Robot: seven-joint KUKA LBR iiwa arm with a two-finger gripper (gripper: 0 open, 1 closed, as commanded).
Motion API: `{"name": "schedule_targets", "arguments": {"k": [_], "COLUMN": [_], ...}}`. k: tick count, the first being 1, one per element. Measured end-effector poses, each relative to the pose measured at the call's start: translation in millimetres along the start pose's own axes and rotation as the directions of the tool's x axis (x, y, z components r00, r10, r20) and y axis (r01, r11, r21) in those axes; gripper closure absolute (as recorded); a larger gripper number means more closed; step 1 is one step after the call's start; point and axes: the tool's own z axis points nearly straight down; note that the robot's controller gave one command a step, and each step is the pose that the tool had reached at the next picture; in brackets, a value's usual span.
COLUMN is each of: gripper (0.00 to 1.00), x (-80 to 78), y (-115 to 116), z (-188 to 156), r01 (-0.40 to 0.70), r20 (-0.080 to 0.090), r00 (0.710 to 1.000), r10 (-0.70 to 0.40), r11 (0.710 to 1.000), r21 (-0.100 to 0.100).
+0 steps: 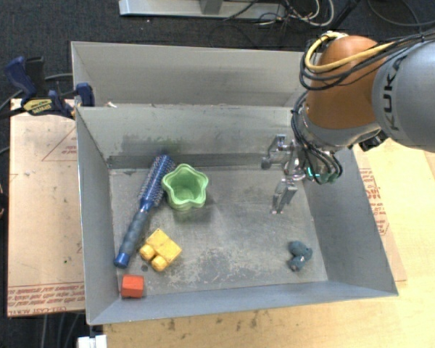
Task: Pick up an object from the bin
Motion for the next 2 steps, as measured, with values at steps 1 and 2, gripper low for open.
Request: {"name": "schedule_targets", "arguments": {"k": [1,2], "gripper": [0.0,0.0], "x": [-27.0,3.6], "y": [98.5,99.9], "z": [25.3,38.2], "r01": [0.206,0.567], "r20": [0.009,0.006], "r00": [0.979,0.823], "r10": [-0.206,-0.567], "r11": [0.979,0.823], "r21": [-0.001,0.004]}}
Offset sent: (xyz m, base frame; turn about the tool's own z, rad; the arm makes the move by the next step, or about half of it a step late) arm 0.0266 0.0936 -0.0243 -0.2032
